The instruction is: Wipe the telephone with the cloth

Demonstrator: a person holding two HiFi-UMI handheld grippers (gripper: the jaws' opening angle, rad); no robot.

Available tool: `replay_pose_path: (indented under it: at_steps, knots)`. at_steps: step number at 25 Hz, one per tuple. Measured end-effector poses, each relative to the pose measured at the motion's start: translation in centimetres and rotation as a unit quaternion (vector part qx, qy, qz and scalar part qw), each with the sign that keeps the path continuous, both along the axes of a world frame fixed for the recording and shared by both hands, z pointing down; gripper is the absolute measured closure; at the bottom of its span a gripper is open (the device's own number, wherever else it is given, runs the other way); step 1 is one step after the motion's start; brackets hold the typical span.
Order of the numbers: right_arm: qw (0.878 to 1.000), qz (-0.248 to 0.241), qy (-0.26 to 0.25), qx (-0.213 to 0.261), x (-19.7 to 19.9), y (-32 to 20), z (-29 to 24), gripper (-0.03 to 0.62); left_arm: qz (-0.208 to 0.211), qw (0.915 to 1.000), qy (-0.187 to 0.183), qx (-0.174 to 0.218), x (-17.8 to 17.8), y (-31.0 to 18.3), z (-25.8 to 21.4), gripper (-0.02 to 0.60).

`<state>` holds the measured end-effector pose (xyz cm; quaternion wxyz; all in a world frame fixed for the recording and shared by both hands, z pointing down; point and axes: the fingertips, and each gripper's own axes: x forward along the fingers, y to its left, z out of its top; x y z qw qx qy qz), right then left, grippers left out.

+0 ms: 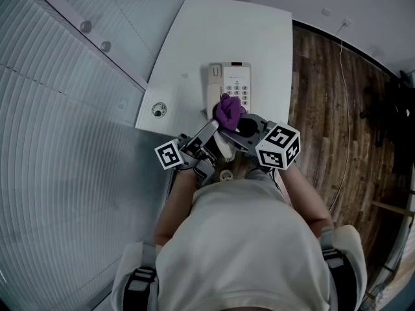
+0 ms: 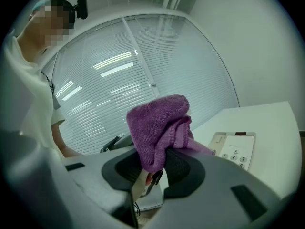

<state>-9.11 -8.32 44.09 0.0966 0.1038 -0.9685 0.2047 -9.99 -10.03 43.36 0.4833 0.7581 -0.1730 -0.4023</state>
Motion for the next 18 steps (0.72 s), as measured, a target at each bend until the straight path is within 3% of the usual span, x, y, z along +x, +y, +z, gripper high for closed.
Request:
replay_pose_path:
  at_steps: [4,12,18]
  knots:
    - [1.0,-0.013,0.001,-0.014,0.3,0.2,0.3,0.47,0.0,1.0,-0.004,-0.002,0.1,-0.2,0.1,0.362]
    - [0.997,-0.064,0.031,0.011,0.8,0.7,0.4,0.47,-0.005,0.9999,-0.011,0.0,-0.1,-0.4,0.1,0.362]
    - [0.998,-0.059,0.021,-0.001,1.2,0.6,0.4,0.47,-0.012,0.9998,-0.014,-0.003,-0.3,-0.8,0.2,0.362]
